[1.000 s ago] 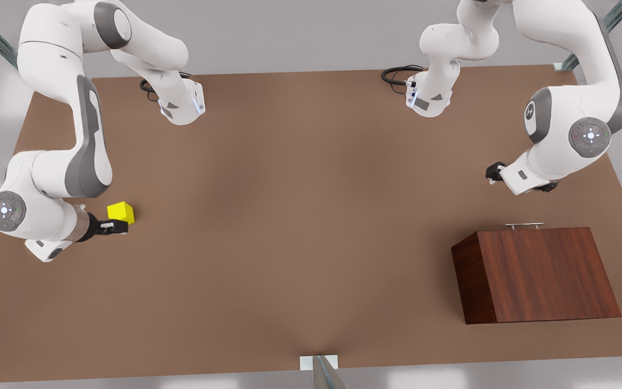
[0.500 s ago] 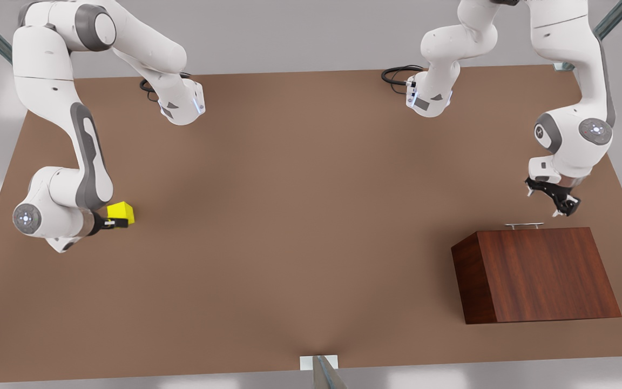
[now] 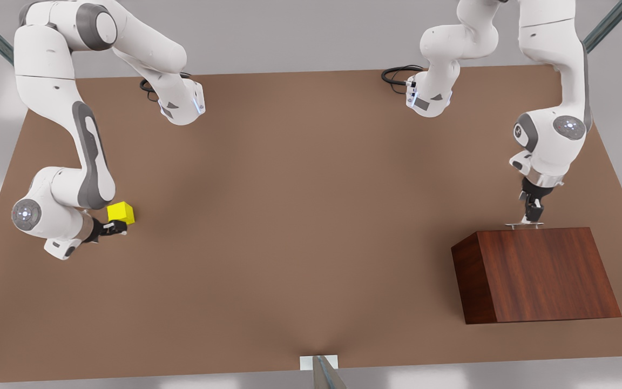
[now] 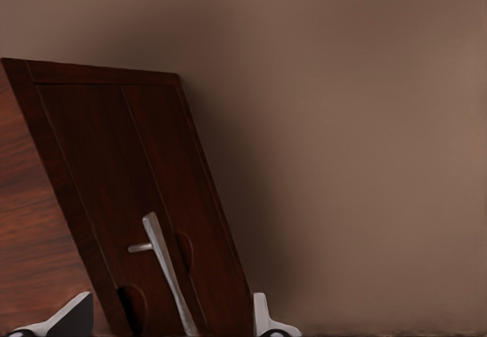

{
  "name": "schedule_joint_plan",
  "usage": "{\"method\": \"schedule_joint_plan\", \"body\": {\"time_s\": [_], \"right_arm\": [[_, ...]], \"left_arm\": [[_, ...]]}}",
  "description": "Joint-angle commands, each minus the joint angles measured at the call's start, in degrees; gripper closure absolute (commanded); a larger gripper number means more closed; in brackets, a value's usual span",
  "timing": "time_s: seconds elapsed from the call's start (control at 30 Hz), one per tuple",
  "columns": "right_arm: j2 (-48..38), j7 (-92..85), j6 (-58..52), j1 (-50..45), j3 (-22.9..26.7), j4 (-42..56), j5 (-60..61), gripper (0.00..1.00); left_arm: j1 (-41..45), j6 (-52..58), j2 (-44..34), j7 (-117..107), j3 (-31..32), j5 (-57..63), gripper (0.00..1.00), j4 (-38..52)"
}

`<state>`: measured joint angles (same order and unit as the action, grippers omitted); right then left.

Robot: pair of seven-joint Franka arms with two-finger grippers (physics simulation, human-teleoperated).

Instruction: Open the drawer with left arm, place the square in the middle with right arm, and place the square in the drawer with left arm

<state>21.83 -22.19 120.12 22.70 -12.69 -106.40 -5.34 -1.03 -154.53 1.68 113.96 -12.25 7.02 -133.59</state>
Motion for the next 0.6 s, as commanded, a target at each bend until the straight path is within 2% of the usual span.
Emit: {"method": "schedule_joint_plan", "body": {"time_s": [0.0,0.13,0.27,0.57], "right_arm": [[0.1,-15.9,0.5,1.1,-0.1,0.0,-0.2,0.0],[1.4,-20.8,0.5,1.1,-0.1,-0.3,-0.3,0.0],[1.8,-27.4,0.5,2.5,-0.1,-0.7,0.1,0.0],[1.4,-27.1,3.4,4.7,-0.1,-7.2,-0.2,0.0]], "left_arm": [[0.0,-2.7,-1.0,29.8,-0.8,-0.9,0.0,-0.8],[-0.3,-5.0,-0.3,29.6,-1.9,-5.3,0.0,-1.7],[-0.3,-5.1,2.2,29.7,-2.7,-18.0,0.0,-1.6],[-0.8,-7.6,4.7,29.7,-2.8,-19.2,0.0,-1.7]]}}
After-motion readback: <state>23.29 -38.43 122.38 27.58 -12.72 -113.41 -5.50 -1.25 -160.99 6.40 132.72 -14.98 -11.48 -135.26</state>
